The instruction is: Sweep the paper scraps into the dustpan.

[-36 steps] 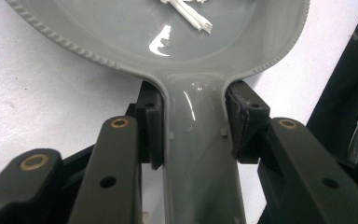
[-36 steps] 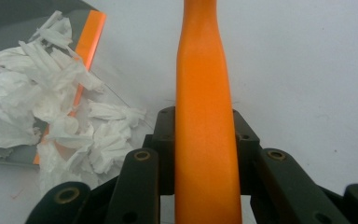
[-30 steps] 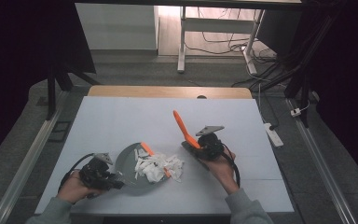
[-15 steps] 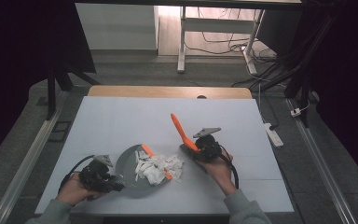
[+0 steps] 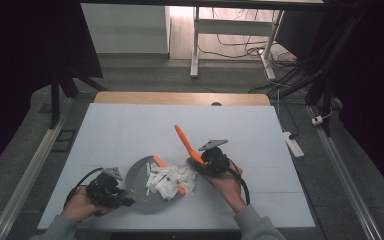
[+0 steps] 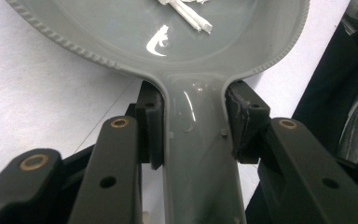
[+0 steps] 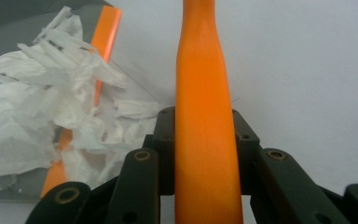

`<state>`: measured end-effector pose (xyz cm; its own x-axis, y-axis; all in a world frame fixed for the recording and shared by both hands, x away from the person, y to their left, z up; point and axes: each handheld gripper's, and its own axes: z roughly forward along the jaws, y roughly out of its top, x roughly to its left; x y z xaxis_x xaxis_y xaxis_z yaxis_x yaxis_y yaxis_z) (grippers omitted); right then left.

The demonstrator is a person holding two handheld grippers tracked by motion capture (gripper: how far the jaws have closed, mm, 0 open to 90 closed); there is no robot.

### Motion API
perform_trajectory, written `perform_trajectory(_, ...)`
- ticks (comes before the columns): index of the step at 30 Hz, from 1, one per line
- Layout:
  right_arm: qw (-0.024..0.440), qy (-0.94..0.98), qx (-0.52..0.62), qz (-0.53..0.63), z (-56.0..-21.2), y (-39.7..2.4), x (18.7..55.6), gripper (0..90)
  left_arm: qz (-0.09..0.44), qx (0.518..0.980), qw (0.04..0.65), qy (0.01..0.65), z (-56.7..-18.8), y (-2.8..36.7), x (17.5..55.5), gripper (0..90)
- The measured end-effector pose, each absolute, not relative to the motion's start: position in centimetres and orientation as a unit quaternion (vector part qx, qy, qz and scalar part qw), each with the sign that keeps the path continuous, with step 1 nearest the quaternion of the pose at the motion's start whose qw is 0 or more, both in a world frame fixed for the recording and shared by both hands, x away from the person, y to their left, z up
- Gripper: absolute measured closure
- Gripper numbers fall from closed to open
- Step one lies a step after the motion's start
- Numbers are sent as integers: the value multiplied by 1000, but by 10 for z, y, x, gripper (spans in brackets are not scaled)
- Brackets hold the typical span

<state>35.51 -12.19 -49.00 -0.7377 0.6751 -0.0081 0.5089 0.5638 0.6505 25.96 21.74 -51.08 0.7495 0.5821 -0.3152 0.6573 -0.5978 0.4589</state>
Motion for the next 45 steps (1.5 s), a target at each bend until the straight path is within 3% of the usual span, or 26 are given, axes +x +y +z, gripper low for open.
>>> perform_trajectory(36, 96, 885, 293, 348, -490, -53, 336, 706, -67, 894, 282, 341, -511, 209, 258, 613)
perform_trajectory(45, 75, 893, 235, 377, -485, -24, 320, 705, -69, 895, 282, 339, -511, 209, 258, 613)
